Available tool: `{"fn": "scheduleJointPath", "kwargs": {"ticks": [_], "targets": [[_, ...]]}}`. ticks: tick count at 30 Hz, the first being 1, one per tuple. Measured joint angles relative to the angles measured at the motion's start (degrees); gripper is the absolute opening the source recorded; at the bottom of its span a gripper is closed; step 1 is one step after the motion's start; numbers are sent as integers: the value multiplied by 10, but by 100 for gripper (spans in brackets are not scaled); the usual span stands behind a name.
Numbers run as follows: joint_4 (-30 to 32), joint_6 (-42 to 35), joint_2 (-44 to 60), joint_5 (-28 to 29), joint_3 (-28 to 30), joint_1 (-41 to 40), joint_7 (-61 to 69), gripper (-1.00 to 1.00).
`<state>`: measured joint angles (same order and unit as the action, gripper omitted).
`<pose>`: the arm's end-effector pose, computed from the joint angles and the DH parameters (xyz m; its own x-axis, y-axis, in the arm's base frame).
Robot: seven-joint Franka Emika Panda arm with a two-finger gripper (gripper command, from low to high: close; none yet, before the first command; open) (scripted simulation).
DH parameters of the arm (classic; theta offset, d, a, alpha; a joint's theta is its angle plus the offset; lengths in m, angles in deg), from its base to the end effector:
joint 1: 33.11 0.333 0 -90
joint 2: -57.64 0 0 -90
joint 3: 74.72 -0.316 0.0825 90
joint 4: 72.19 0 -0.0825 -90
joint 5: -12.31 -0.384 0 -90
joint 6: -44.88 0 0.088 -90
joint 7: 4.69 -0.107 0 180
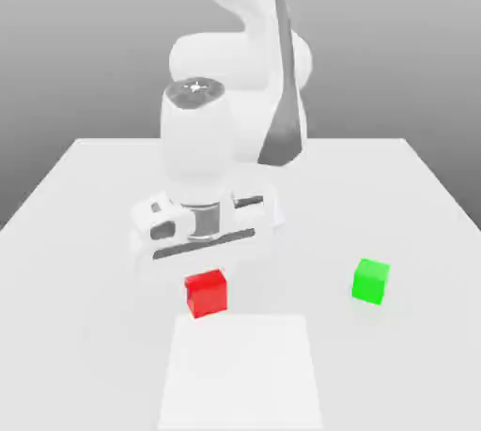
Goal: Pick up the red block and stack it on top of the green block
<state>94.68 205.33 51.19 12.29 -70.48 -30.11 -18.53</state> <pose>0.3409 -0.0063 0.2151 0.9656 -0.2600 -0.0018 -0.2600 -0.9656 -0.0082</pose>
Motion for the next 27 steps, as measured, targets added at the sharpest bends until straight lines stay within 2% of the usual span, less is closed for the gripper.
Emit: {"fn": "scheduleJointPath", "kwargs": {"ticks": [12, 16, 20, 21, 27], "targets": [[35, -68, -105, -91, -177, 275, -1, -100], [34, -10, -45, -72, -197, 275, -17, -100], [32, 68, 36, -23, -201, 258, -50, -100], [32, 83, 51, -9, -199, 256, -60, 100], [32, 91, 59, -2, -199, 254, -64, 100]]}}
